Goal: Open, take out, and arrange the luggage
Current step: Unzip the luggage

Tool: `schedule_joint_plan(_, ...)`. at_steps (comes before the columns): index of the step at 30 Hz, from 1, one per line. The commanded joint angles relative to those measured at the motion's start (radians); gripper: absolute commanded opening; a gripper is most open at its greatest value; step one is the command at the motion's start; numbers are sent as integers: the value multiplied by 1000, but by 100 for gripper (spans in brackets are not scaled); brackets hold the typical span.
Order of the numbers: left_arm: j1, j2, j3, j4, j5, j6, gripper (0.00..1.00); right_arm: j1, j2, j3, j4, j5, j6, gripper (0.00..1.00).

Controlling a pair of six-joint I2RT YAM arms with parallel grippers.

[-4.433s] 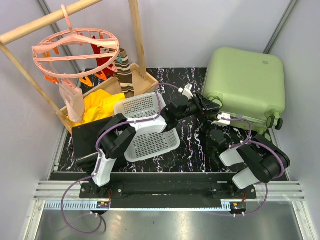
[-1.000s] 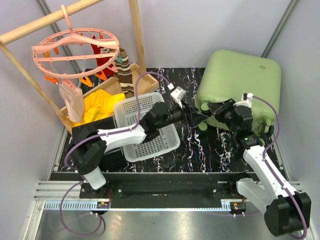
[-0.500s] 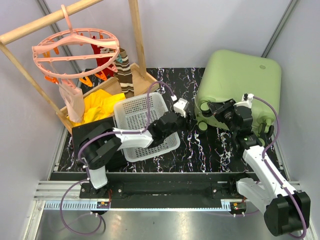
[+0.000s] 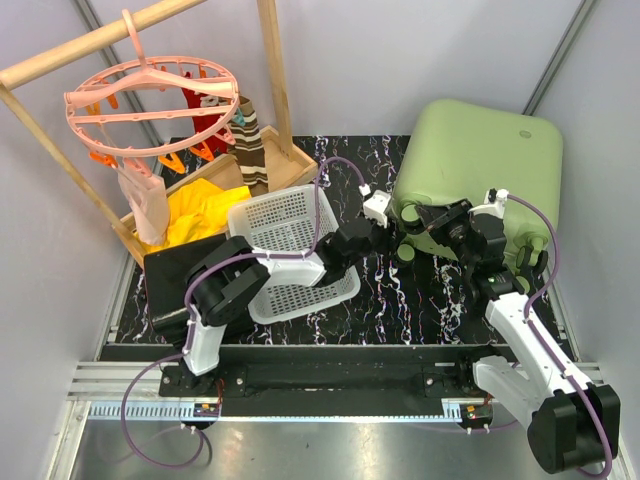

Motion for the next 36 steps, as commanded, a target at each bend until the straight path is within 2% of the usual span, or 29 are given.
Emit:
schedule_joint_plan(1,1,37,62,55,-36,24,49,-17,-16,-2,44,23,-4,17)
schedule_joint_plan(6,3,60,88,67,-10,39,48,-17,-13,-8,55,20,0,17)
schedule_joint_plan(16,3,91,109,103,13,49,32,-20,1,-14,72,8,8,16)
schedule_joint_plan(26,4,94,97,149,-4,62,1,-22,21,-22,84,-3,12,15)
schedule_joint_plan(36,-5,82,34,250,19,88,0,-19,48,-24,118,-24,25,10)
